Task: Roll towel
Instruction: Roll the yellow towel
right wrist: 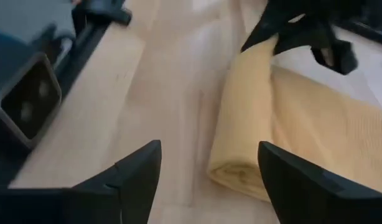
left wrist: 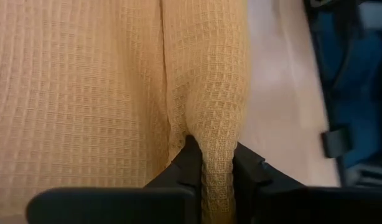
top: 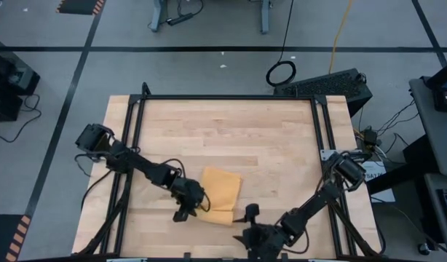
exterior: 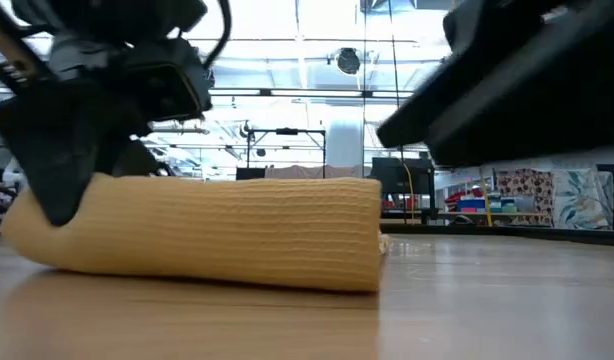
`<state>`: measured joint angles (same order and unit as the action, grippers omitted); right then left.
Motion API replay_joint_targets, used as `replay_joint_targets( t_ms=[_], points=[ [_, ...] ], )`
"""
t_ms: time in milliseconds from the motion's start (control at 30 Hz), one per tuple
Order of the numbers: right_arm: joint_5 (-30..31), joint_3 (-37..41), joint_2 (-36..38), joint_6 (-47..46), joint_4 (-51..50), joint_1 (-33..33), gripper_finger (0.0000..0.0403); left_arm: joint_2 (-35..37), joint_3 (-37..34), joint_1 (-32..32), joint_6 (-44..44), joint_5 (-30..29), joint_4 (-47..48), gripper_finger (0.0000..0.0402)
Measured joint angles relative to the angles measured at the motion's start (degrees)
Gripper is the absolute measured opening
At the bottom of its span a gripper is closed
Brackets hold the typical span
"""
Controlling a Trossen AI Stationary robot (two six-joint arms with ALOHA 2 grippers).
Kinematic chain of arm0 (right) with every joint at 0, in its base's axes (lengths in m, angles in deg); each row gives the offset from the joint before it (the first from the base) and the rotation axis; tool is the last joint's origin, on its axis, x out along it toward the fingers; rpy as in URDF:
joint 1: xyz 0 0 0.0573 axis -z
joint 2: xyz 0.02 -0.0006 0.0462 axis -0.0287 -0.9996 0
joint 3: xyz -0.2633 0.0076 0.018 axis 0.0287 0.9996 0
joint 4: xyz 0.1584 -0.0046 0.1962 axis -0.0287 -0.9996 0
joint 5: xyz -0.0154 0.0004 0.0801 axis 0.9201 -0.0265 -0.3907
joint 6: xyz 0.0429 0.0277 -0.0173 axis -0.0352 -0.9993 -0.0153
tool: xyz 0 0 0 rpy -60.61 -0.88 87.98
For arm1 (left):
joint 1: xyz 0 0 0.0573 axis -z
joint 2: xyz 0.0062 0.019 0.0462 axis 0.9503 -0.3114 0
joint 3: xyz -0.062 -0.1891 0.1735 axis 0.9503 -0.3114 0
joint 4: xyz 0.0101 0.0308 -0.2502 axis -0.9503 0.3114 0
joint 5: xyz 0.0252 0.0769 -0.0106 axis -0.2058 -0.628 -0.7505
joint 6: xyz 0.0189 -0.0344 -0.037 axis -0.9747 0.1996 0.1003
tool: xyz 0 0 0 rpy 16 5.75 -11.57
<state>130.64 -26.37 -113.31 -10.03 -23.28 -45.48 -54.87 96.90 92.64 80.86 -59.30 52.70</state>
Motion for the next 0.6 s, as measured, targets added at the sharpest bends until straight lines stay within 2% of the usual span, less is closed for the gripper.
replay_joint_targets(
  t_ms=[133, 333, 467, 600],
  points=[
    [2.0, 0.0, -2.9, 4.5, 3.4, -0.5, 0.0248, 0.0, 0.0, -2.8, 1.4, 5.9, -1.3, 0.0043],
    [6.5, 0.0, -4.8, 13.5, 8.1, -0.1, 0.0226, 0.0, 0.0, -6.1, 1.4, 9.2, -1.3, 0.0043],
    [6.3, 0.0, -4.8, 13.8, 8.0, 1.3, 0.0218, 0.0, 0.0, -7.2, 1.4, 9.3, -1.2, 0.0043],
    [6.3, -0.1, -4.8, 9.5, 5.2, 3.2, 0.0224, 0.0, 0.0, -7.4, 1.5, 9.3, -1.2, 0.0043]
  ],
)
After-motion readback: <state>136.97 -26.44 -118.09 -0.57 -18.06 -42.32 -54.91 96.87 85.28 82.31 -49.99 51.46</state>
